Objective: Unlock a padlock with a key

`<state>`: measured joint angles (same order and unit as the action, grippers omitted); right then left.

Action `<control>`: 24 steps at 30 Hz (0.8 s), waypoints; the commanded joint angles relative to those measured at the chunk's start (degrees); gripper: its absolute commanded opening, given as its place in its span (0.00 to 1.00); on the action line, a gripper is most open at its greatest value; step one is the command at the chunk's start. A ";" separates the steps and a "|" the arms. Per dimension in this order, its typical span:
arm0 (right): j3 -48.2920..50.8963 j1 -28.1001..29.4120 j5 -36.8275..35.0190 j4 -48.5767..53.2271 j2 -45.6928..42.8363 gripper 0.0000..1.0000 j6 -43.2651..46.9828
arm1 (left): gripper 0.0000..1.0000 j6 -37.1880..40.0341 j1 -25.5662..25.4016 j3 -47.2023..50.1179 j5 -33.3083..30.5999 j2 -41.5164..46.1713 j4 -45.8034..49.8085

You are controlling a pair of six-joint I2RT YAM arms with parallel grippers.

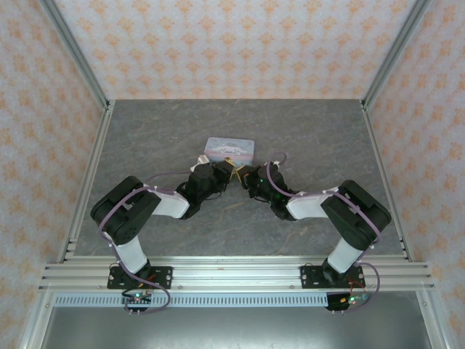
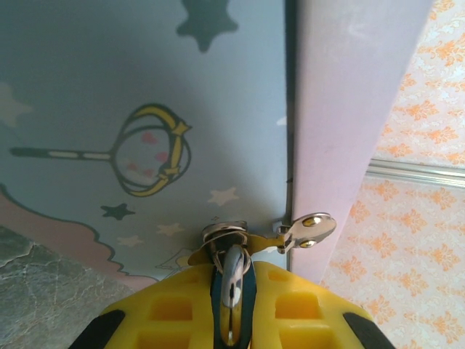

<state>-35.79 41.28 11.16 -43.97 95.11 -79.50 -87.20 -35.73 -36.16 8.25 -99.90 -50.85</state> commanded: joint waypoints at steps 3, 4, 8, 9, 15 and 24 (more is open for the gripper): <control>-2.09 -0.46 5.80 -3.81 0.26 0.00 3.23 | 0.00 -0.08 -3.39 -0.23 10.87 0.98 -4.32; -2.01 -0.65 6.00 -4.24 0.50 0.00 3.32 | 0.00 -0.10 -3.39 -0.22 10.96 1.06 -4.34; -2.48 -1.73 6.90 -4.16 0.86 0.00 4.14 | 0.00 -0.08 -3.39 -0.05 11.16 1.29 -4.34; -2.57 -1.97 7.11 -4.13 1.00 0.00 4.23 | 0.00 -0.08 -3.39 -0.05 11.26 1.38 -4.30; -3.19 -2.49 7.73 -4.02 1.79 0.00 4.58 | 0.00 0.01 -3.39 0.21 11.27 1.62 -4.32; -4.34 -1.10 9.21 -8.74 2.09 0.00 0.42 | 0.00 -0.08 -3.37 -0.05 11.29 1.19 -6.06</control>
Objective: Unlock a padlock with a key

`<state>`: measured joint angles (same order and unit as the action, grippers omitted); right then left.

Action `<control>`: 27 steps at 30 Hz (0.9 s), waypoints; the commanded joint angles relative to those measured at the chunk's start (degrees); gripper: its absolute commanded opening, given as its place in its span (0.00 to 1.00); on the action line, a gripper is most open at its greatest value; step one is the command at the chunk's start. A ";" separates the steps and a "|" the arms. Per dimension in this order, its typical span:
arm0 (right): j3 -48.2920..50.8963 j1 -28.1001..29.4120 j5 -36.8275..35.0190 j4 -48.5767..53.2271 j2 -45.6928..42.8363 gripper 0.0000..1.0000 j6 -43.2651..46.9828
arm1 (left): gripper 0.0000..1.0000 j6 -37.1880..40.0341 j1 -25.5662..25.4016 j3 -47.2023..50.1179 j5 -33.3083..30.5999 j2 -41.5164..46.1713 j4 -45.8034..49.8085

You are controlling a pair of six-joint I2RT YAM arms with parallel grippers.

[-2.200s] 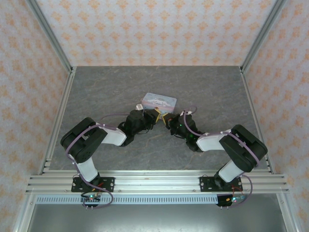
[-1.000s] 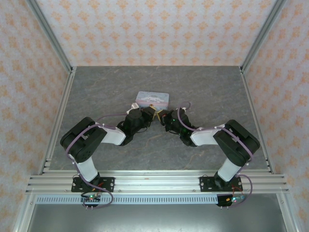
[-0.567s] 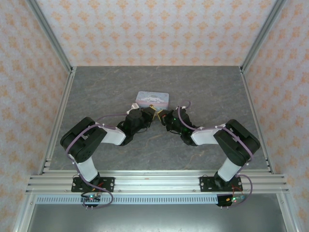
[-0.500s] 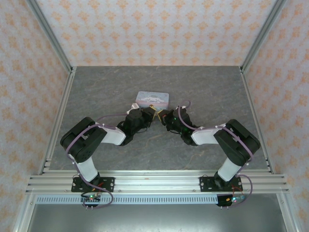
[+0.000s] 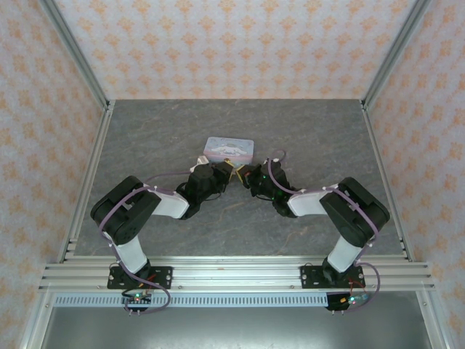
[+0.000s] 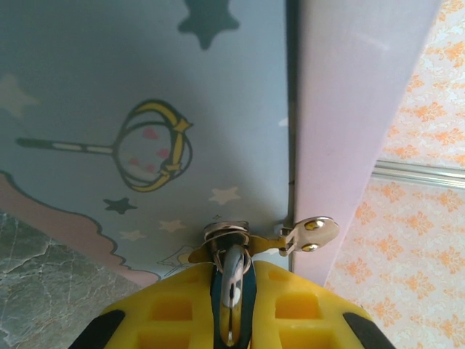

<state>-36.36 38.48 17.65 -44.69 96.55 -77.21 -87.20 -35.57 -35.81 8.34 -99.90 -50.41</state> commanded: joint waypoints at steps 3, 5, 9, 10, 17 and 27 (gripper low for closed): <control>-5.68 2.57 2.50 -5.40 -1.59 0.00 -1.48 | 0.00 -0.16 -3.50 -0.40 11.06 1.06 -6.54; -7.44 3.68 2.12 -1.58 -3.22 0.00 0.28 | 0.00 -0.17 -3.54 -0.40 10.99 1.05 -6.45; -8.05 5.93 0.81 0.02 -3.51 0.00 1.15 | 0.00 -0.16 -3.54 -0.51 10.79 1.14 -6.28; -7.54 6.16 0.52 -0.70 -2.94 0.00 0.83 | 0.00 -0.16 -3.54 -0.57 10.79 1.16 -6.28; -2.61 4.19 -0.86 -7.18 0.61 0.00 -1.28 | 0.00 0.01 -3.54 -0.62 11.07 1.95 -5.66; 1.16 -2.85 4.11 -8.23 -0.48 0.00 0.37 | 0.00 0.14 -3.54 -0.31 11.13 2.58 -5.49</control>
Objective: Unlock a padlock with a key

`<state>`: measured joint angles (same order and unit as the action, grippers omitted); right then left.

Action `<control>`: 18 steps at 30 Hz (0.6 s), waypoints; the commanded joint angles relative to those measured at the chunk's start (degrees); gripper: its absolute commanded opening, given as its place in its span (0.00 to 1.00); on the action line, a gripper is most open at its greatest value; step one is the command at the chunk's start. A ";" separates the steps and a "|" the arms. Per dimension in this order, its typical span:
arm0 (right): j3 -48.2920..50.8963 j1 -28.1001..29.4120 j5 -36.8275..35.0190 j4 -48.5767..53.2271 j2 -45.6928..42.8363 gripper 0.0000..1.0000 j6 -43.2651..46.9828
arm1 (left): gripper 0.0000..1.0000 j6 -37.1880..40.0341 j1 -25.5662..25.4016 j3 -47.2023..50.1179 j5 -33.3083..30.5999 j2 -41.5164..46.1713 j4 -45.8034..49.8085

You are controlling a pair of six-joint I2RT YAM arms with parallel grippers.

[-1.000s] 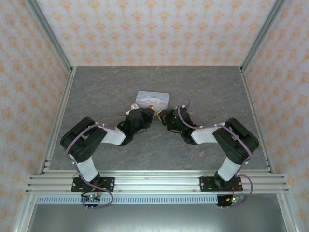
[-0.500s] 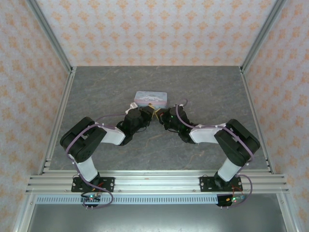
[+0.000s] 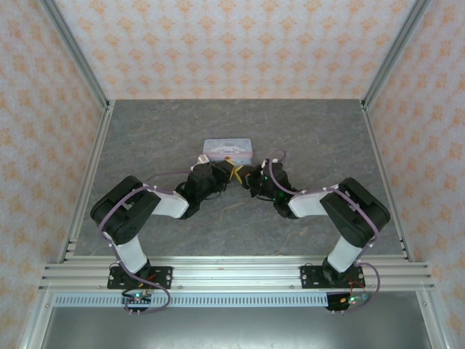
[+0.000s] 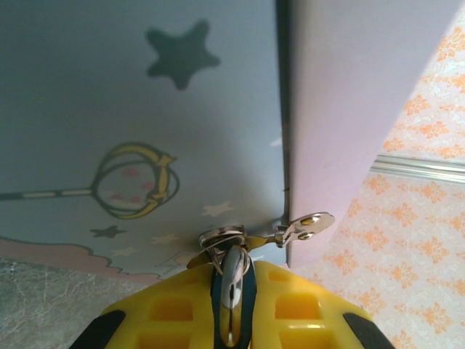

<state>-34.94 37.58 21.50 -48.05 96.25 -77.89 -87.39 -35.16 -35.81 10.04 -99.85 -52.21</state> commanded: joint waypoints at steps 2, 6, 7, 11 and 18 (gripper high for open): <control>-0.17 -2.25 0.59 -4.79 -0.07 0.00 1.24 | 0.00 0.38 -3.93 -0.27 9.41 2.51 -3.69; 0.50 -2.93 0.76 -5.18 0.36 0.00 1.22 | 0.00 0.36 -3.90 -0.22 9.19 2.69 -3.69; 0.78 -3.18 0.76 -5.41 0.42 0.00 1.10 | 0.00 0.38 -3.87 -0.14 9.12 2.73 -3.69; 1.44 -4.13 1.51 -6.33 0.73 0.00 0.79 | 0.00 0.36 -3.87 -0.05 8.97 2.88 -3.69; 1.87 -6.00 3.38 -6.79 0.84 0.00 0.90 | 0.00 0.47 -3.87 0.08 8.86 2.95 -3.69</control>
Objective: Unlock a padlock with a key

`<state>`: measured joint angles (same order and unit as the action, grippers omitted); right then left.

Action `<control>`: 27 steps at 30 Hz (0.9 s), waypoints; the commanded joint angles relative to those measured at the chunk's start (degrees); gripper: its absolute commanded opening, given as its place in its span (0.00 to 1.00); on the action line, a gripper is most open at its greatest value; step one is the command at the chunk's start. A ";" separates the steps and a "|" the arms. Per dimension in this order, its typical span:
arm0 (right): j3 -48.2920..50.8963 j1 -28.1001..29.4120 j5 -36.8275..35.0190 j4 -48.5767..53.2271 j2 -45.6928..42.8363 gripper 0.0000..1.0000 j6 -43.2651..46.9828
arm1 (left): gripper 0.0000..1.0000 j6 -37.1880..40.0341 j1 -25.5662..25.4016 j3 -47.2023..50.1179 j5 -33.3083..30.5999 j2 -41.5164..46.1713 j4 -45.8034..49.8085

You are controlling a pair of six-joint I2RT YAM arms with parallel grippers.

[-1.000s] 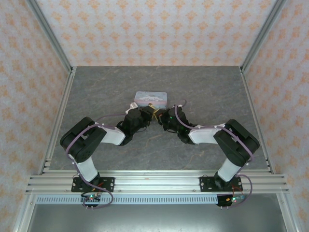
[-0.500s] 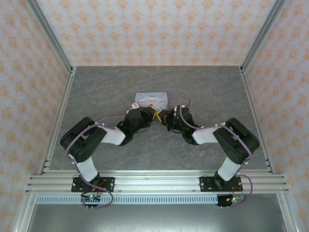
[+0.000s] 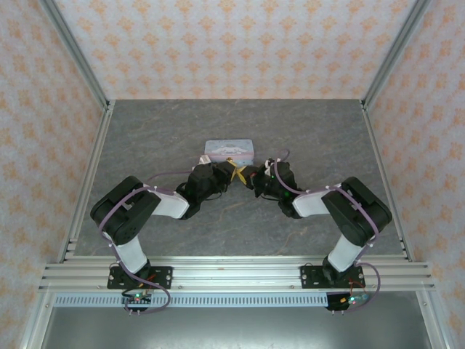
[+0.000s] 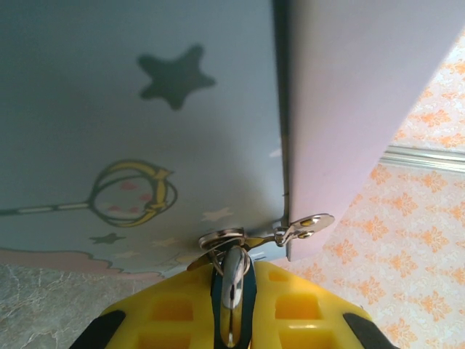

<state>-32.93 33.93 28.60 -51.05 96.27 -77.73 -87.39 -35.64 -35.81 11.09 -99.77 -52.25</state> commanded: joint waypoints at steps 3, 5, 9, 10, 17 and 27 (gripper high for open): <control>-0.21 -2.77 -3.21 -3.86 1.11 0.00 0.83 | 0.00 0.47 -3.39 0.22 7.76 2.94 -3.65; -0.29 -2.82 -3.17 -3.88 1.42 0.00 0.83 | 0.00 0.47 -3.39 0.30 7.69 2.97 -3.65; 0.22 -3.34 -3.17 -4.56 2.00 0.00 0.44 | 0.00 0.64 -3.34 0.48 7.47 3.38 -1.92; 0.32 -3.52 -3.12 -4.81 2.19 0.00 0.37 | 0.00 0.65 -3.32 0.48 7.41 3.43 -1.89; 1.20 -4.64 -2.53 -6.12 2.54 0.00 -0.32 | 0.00 0.73 -3.26 0.92 7.32 3.84 -1.69; 1.18 -4.67 -0.56 -8.25 2.83 0.00 -1.21 | 0.00 0.82 -3.20 1.01 7.10 3.69 -1.42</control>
<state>-31.68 29.93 30.92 -55.13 98.28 -78.04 -87.37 -36.62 -35.16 11.99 -98.70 -51.53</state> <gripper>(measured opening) 0.042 0.121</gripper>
